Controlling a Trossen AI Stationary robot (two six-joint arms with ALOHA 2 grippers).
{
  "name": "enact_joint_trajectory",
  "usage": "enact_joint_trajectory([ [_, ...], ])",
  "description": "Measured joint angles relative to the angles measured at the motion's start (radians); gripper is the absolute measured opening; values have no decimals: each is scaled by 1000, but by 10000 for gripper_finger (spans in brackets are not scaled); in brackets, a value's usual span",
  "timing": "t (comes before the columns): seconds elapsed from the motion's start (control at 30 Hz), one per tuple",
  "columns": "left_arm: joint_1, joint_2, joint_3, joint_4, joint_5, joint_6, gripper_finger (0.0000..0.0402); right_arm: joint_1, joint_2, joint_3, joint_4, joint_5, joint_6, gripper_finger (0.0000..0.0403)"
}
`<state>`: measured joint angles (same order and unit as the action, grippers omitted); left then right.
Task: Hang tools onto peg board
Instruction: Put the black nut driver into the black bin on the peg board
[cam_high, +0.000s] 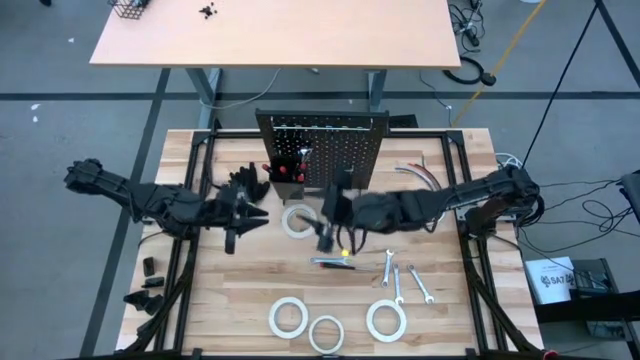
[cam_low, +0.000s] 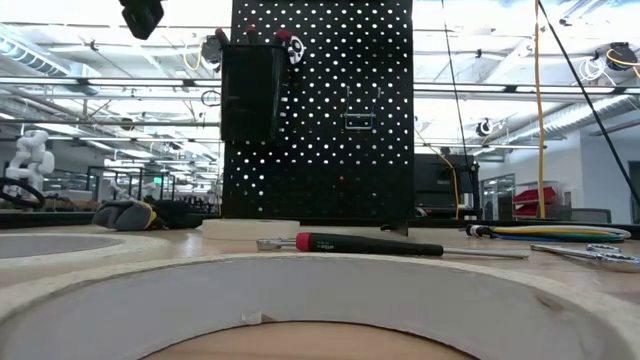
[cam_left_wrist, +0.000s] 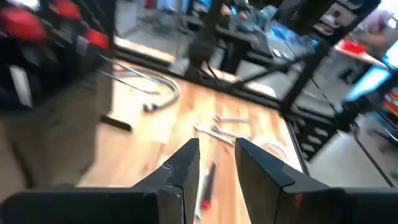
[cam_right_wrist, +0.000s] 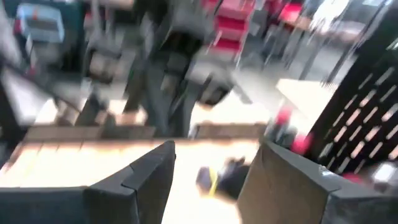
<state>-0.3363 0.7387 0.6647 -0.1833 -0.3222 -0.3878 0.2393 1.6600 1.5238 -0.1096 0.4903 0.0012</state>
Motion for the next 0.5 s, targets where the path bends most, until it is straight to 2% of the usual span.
enact_joint_trajectory([
  [0.1, -4, 36, 0, 1, 74, 1, 104, 44, 0, 0, -179, -29, 106, 231],
  [0.23, -17, 126, 0, 2, 207, 29, 104, 90, 1, 0, -442, -186, 296, 231],
  [0.3, -23, 182, 0, 0, 229, 30, 104, 112, 14, -5, -554, -241, 377, 231],
  [0.4, -25, 255, 0, 2, 228, 41, 104, 149, 22, -64, -606, -256, 444, 231],
  [0.5, -22, 319, -1, 24, 212, 67, 104, 169, 23, -153, -512, -252, 463, 231],
])
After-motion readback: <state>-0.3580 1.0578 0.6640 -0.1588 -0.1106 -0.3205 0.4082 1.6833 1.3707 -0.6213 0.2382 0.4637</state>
